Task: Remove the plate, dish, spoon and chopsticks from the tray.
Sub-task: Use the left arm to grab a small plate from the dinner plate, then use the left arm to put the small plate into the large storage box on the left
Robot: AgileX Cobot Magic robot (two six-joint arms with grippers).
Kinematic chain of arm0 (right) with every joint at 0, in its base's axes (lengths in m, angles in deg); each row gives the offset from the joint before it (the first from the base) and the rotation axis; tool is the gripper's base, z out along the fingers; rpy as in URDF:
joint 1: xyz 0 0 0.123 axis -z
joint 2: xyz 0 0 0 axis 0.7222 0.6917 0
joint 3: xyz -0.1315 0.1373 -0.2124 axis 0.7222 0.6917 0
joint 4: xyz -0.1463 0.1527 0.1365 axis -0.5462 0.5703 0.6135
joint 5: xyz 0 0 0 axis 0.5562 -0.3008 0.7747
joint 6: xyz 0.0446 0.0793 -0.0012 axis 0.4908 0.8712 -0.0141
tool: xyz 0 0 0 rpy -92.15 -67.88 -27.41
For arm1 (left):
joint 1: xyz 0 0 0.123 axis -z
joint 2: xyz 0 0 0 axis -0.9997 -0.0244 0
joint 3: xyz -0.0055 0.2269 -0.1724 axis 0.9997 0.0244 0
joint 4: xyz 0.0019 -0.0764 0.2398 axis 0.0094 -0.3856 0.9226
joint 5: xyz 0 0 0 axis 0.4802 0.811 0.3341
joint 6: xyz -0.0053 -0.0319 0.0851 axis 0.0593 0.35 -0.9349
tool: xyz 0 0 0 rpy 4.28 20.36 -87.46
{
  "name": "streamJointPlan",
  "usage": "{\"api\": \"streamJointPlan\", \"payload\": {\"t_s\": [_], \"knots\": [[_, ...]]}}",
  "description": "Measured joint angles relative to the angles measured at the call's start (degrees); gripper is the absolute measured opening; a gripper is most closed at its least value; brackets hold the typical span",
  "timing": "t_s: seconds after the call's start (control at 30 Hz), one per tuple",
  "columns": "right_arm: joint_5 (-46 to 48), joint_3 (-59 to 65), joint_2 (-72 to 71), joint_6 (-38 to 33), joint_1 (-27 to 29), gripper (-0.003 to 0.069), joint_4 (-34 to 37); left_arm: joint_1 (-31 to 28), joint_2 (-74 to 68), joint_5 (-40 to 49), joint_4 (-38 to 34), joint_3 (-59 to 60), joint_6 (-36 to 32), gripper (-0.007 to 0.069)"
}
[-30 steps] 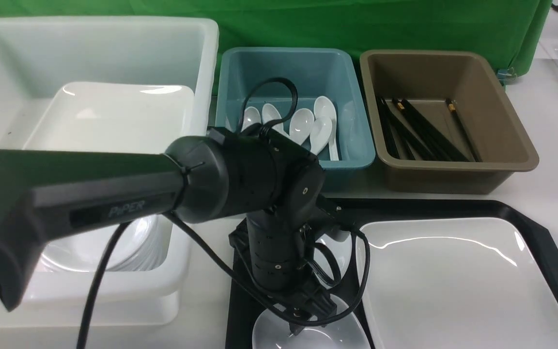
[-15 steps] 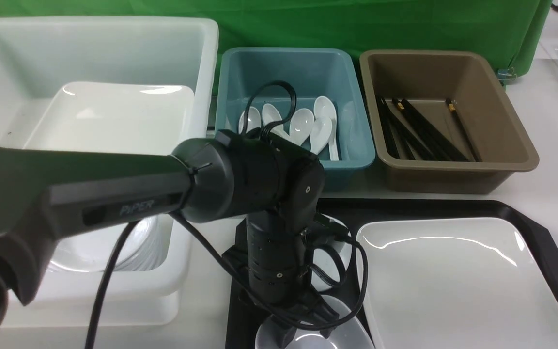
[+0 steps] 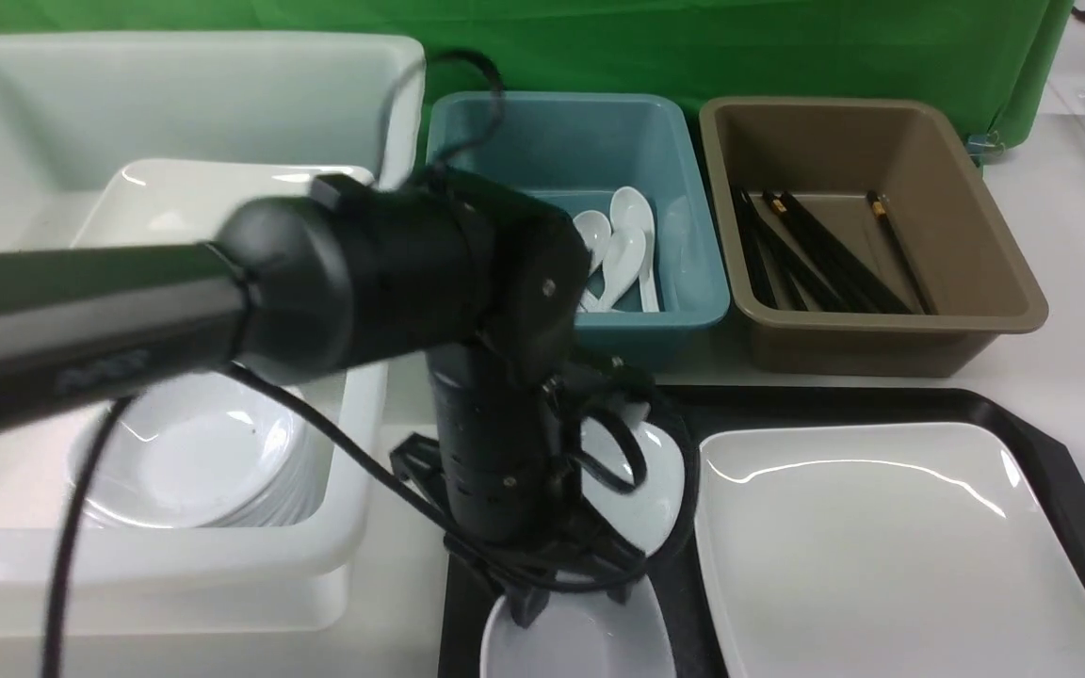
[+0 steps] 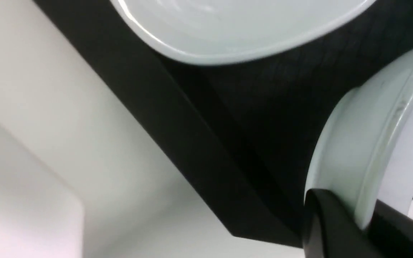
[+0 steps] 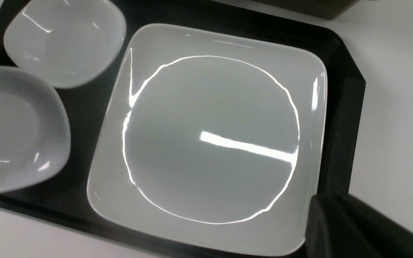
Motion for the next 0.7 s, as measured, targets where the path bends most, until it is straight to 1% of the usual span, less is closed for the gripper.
{"api": "streamJointPlan", "payload": {"t_s": [0.23, 0.37, 0.47, 0.53, 0.6, 0.63, 0.7], "knots": [[-0.4, 0.0, 0.0, -0.1, 0.0, 0.0020, 0.0, -1.7, 1.3, 0.0, -2.2, -5.0, 0.1, 0.0019], [-0.5, 0.0, 0.0, -0.1, 0.0, 0.0020, 0.0, -2.5, 1.4, 1.8, -2.6, -9.5, 0.1, 0.0019], [-0.5, 0.0, 0.0, -0.2, 0.0, 0.0020, 0.0, -4.8, 2.7, 3.0, -3.6, -14.0, -0.3, 0.0019], [-0.5, 0.0, 0.0, -0.2, 0.0, 0.0020, 0.0, -7.3, 4.0, 3.0, -4.5, -15.2, -0.4, 0.0019], [-0.8, 0.0, 0.0, -0.2, 0.0, 0.0020, 0.0, -13.1, 7.7, 3.1, -7.0, -15.6, -1.6, 0.0019], [-0.9, 0.0, 0.0, -0.2, 0.0, 0.0020, 0.0, -14.9, 8.3, 3.1, -7.4, -15.5, -1.8, 0.0019], [-1.7, 0.0, 0.0, -0.3, 0.0, 0.0020, 0.0, -21.4, 11.7, 3.1, -9.4, -14.3, -2.3, 0.0019]]}}
